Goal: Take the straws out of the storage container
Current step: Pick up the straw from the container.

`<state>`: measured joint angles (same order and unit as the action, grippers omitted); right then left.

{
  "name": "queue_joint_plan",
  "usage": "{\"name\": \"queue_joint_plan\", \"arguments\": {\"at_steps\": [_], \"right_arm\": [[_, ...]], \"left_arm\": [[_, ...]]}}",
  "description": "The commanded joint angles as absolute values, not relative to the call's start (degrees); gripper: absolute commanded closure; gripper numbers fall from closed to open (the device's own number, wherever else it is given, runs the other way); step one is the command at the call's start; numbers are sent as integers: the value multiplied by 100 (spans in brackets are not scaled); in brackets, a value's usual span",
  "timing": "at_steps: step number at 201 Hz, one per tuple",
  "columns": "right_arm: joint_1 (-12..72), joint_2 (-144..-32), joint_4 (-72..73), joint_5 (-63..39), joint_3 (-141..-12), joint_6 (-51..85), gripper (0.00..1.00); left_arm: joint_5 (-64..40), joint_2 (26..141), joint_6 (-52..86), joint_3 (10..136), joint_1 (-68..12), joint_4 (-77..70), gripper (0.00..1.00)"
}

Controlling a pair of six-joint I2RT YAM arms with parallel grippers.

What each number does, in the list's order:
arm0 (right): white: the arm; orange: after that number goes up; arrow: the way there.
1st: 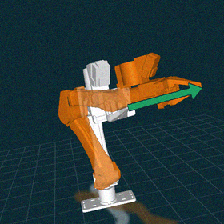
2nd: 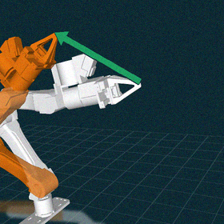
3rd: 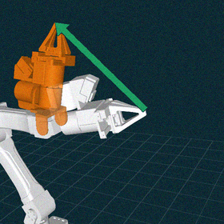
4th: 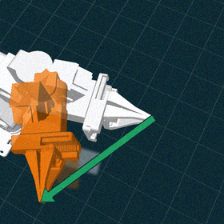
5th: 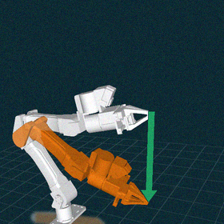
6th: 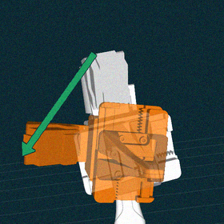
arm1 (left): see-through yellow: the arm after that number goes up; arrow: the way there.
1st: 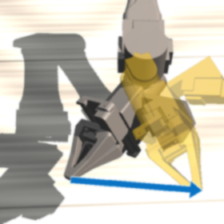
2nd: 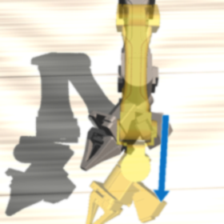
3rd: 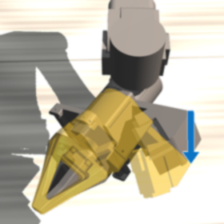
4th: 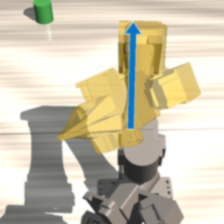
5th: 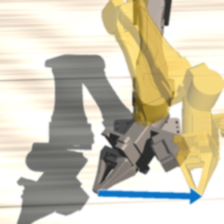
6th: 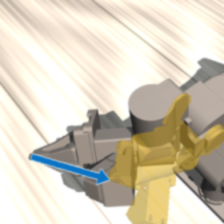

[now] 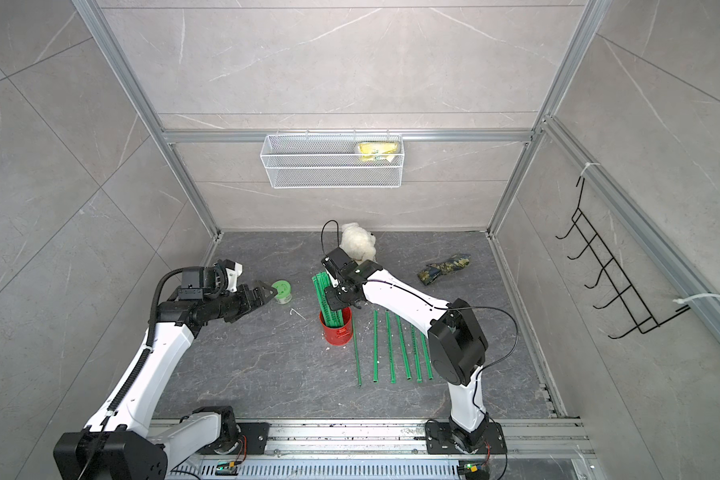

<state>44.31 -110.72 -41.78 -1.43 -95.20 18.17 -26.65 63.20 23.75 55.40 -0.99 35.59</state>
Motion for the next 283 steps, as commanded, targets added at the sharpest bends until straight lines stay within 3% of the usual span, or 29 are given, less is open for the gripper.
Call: {"name": "queue_joint_plan", "arguments": {"at_steps": [1, 39, 86, 200, 283], "right_arm": [[4465, -10824, -4305, -35, -9433, 1824, 81], [4465, -10752, -4333, 26, -9379, 1826, 79], [4465, -10727, -4340, 30, -9368, 1811, 88], [4465, -10210, -4434, 134, -9156, 1829, 89], [4461, -9032, -5214, 590, -9713, 1684, 89]], "left_arm": [[-2762, 6328, 2238, 5774, -103, 3596, 0], [-2768, 6323, 2234, 5774, -105, 3596, 0], [-2758, 6319, 2235, 5774, -99, 3600, 0], [-2765, 6326, 2237, 5774, -105, 3596, 0], [-2777, 6333, 2246, 5774, -107, 3595, 0]]}}
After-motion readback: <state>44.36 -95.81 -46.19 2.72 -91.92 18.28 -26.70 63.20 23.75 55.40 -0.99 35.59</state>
